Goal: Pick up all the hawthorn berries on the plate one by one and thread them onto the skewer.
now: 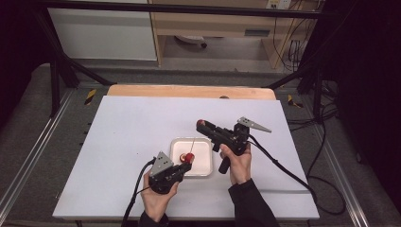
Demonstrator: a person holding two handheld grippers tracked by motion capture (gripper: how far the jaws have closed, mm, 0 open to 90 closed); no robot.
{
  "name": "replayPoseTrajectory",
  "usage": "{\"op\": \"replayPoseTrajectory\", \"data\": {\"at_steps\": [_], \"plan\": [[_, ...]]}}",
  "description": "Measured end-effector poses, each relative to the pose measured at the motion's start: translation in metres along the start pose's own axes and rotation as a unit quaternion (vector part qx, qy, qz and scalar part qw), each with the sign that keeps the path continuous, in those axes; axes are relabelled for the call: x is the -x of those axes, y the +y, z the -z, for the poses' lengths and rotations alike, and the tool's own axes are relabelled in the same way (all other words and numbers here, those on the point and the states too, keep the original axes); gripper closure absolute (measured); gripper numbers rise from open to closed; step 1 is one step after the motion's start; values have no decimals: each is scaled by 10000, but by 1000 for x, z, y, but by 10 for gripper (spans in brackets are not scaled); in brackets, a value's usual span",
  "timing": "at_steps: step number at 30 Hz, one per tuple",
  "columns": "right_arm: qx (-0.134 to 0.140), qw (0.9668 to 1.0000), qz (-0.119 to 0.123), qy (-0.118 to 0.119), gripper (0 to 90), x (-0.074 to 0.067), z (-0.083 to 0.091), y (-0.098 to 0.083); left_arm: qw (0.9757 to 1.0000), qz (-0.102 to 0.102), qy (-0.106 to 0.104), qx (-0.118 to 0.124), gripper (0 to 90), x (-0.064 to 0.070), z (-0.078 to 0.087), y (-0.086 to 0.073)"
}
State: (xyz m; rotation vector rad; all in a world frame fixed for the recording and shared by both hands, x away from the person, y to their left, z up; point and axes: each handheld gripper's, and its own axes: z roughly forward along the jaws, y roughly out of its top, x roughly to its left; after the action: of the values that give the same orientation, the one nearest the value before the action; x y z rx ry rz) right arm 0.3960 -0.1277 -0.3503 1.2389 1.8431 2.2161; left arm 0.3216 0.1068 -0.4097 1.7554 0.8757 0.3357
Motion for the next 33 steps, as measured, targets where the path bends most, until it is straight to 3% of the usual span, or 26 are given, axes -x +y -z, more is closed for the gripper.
{"op": "replayPoseTrajectory", "data": {"at_steps": [16,33], "plan": [[385,9991,-122,151,611,-4,0,-4,9997,208,29,157,888,8,-10,11],[424,9990,2,165,611,-5,-2,-11,9993,299,37,235,888,8,-11,13]]}}
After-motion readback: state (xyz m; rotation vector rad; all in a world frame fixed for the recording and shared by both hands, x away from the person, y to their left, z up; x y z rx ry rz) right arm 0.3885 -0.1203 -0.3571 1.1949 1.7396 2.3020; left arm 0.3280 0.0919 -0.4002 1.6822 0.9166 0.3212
